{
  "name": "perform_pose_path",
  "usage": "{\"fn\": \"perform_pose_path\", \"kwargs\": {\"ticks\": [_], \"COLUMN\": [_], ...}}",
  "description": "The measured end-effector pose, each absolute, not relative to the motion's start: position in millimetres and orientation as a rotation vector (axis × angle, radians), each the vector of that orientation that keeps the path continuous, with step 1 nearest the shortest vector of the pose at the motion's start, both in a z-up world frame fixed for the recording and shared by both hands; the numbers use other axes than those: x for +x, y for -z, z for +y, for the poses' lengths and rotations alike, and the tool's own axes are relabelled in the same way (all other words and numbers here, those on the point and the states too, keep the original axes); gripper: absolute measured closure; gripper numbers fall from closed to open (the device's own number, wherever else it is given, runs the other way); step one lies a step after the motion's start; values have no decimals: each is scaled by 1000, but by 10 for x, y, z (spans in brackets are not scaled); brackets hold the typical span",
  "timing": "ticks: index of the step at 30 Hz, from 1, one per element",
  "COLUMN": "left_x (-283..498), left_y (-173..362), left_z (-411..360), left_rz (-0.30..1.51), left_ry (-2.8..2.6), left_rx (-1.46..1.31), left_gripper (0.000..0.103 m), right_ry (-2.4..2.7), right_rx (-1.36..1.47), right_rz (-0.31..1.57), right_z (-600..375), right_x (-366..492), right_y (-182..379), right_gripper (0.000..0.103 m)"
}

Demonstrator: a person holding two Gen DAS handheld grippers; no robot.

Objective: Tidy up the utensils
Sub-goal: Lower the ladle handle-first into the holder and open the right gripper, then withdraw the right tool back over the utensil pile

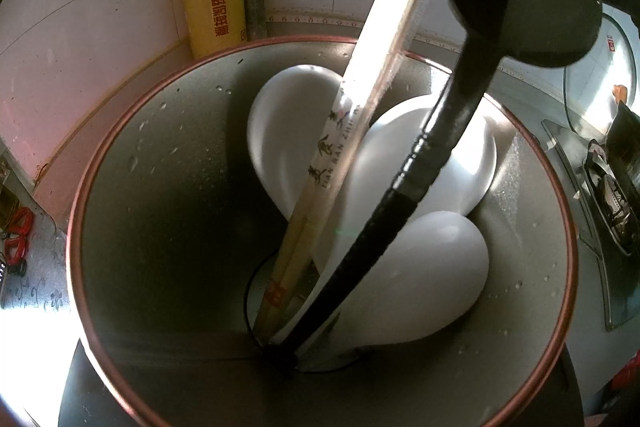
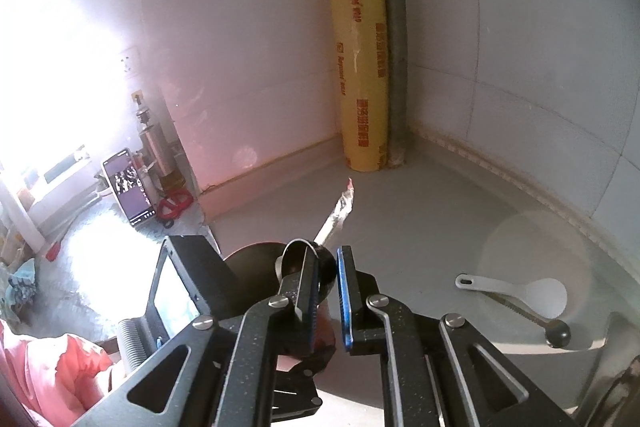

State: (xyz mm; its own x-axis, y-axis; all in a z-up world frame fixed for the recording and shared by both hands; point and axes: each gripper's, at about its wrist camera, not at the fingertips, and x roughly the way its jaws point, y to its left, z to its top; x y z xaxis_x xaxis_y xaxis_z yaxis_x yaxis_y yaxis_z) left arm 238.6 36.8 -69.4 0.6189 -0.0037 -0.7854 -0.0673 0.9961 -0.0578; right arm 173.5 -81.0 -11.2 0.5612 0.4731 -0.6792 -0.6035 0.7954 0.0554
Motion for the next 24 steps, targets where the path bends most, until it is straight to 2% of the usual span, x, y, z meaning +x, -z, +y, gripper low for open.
{"fn": "perform_pose_path", "kwargs": {"ticks": [12, 14, 15, 16, 20, 21, 24], "left_x": [2429, 2431, 2425, 2450, 2445, 2444, 2433], "left_y": [693, 691, 687, 688, 672, 669, 659], "left_z": [330, 313, 303, 303, 286, 279, 275], "left_rz": [918, 923, 926, 928, 934, 936, 943], "left_ry": [-55, -60, -66, -72, -93, -100, -121], "left_rx": [-83, -84, -84, -82, -81, -83, -103], "left_gripper": [13, 13, 13, 13, 13, 13, 13], "right_ry": [-659, -663, -663, -662, -653, -646, -618], "right_rx": [-141, -126, -117, -107, -73, -64, -31], "right_rz": [749, 743, 734, 724, 708, 709, 724], "right_z": [-936, -977, -1006, -1038, -1182, -1229, -1393], "right_x": [1750, 1748, 1744, 1733, 1710, 1710, 1724], "right_y": [107, 93, 82, 67, 45, 55, 110], "right_gripper": [88, 70, 56, 53, 53, 49, 27]}}
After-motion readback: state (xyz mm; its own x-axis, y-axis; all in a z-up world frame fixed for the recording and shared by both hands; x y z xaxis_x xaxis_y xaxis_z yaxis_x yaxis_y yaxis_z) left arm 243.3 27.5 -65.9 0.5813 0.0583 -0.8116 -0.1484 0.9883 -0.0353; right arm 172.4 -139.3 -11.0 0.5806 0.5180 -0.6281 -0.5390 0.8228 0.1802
